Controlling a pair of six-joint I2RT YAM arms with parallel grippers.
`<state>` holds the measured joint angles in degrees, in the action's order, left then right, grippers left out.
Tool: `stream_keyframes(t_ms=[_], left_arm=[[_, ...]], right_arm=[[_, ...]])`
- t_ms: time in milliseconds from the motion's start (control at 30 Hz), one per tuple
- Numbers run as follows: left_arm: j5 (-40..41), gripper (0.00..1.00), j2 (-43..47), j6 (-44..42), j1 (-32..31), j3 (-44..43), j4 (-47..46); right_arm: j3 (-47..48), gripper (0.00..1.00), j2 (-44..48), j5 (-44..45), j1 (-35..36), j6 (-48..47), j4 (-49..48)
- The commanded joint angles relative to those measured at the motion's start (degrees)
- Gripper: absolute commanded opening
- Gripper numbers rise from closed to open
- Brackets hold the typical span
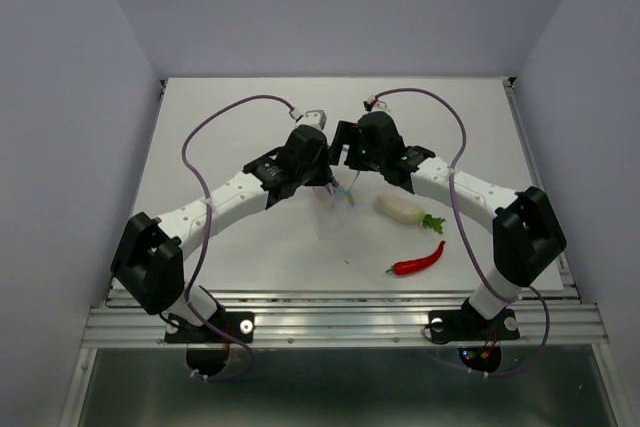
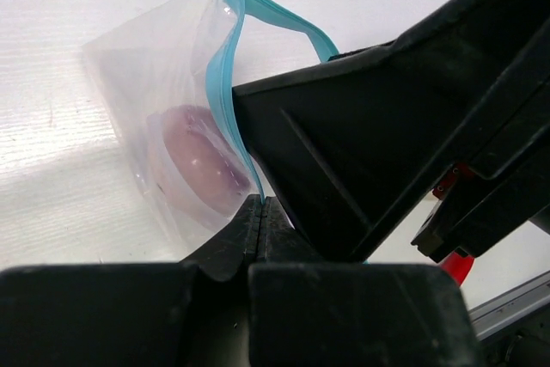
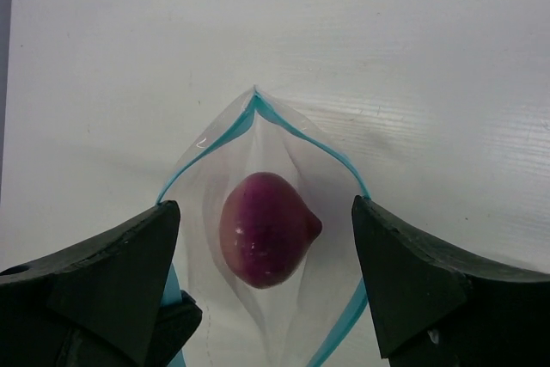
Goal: Place the food in the zip-top bag and seal the zipper
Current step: Place the food into the zip-top bag, then pick up the food from the basket with the right arm
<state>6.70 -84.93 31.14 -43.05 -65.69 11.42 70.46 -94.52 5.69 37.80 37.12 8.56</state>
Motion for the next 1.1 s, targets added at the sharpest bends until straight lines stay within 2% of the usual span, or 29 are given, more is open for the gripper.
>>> stream_keyframes(t_ms=[0,133,300,433,533,567,633,800,933,1067], left_arm=[[0.51,0.00,1.34,0.68,-0.46,-0.31,-3.60],[1.12,0.00,0.99,0.68,-0.37,-0.14,-3.34],[1.74,0.00,1.25,-1.07,-0.11,0.39,-2.28],[4.46,0.00,2.48,-2.48,0.16,1.09,-0.87],[4.55,0.00,3.54,-2.74,0.16,2.49,-1.40],[4.29,0.00,3.71,-3.18,0.16,2.93,-2.01],[4.55,0.00,3.89,-4.06,0.16,2.94,-2.02],[2.97,0.00,3.80,-4.86,0.16,2.59,-1.84],[1.92,0.00,3.54,-4.68,0.16,3.20,-2.89],[1.56,0.00,3.27,-4.94,0.16,3.11,-2.81]], right_arm=[[1.09,0.88,3.10,-3.76,0.43,-1.97,-2.05],[-0.31,1.00,7.40,-1.23,0.43,-4.60,1.18],[-5.93,1.00,16.72,3.52,0.43,-15.92,6.91],[-14.36,1.00,26.74,8.97,-0.98,-26.91,8.22],[-20.61,1.00,31.93,1.54,-1.50,-36.57,9.63],[-21.49,1.00,32.12,-0.49,-1.50,-42.17,10.42],[-22.55,1.00,31.25,-1.30,-1.50,-44.85,12.10],[-21.76,1.00,26.85,4.15,-2.64,-52.57,13.25],[-21.41,1.00,25.09,-2.24,-4.49,-52.85,13.24],[-21.59,1.00,23.16,-1.21,-5.72,-52.77,13.24]])
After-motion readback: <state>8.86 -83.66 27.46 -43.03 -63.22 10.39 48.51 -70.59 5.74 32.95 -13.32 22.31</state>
